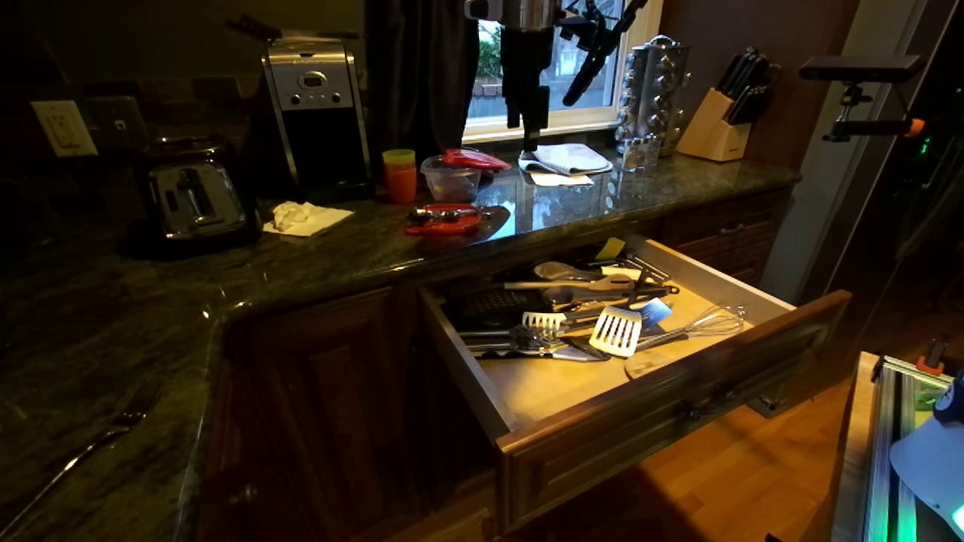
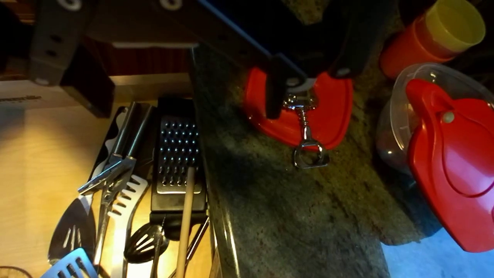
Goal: Put the can opener into the drawer
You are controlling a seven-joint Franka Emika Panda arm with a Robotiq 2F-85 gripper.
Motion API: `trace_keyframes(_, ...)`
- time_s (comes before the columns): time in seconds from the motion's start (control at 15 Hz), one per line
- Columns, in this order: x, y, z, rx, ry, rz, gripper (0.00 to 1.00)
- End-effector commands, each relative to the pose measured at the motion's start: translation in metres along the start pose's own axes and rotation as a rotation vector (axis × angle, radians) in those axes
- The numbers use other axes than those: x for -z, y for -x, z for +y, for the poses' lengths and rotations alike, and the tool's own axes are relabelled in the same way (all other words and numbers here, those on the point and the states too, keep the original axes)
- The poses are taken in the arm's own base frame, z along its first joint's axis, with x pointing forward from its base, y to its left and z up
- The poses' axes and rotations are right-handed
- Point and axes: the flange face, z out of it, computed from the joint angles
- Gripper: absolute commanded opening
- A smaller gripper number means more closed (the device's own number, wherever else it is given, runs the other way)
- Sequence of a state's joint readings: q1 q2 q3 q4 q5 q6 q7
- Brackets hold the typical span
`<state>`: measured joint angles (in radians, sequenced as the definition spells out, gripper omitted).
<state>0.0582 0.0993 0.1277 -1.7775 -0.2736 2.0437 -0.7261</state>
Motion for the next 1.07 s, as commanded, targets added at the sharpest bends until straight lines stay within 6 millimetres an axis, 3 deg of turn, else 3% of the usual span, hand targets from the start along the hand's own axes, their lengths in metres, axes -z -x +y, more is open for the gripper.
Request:
trace_keyframes(0.0, 0.001, 0.000, 0.000, 0.000, -0.001, -0.001, 1.00)
trace_keyframes(0.13, 0.001, 0.000, 0.000, 0.000, -0.001, -0.001, 1.00)
trace_keyframes(0.53, -0.023, -0.037, 0.055, 0.055, -0.067, 0.126, 1.00)
trace_keyframes(1.0, -0.088, -0.068, 0.100, 0.177, -0.123, 0.207, 1.00)
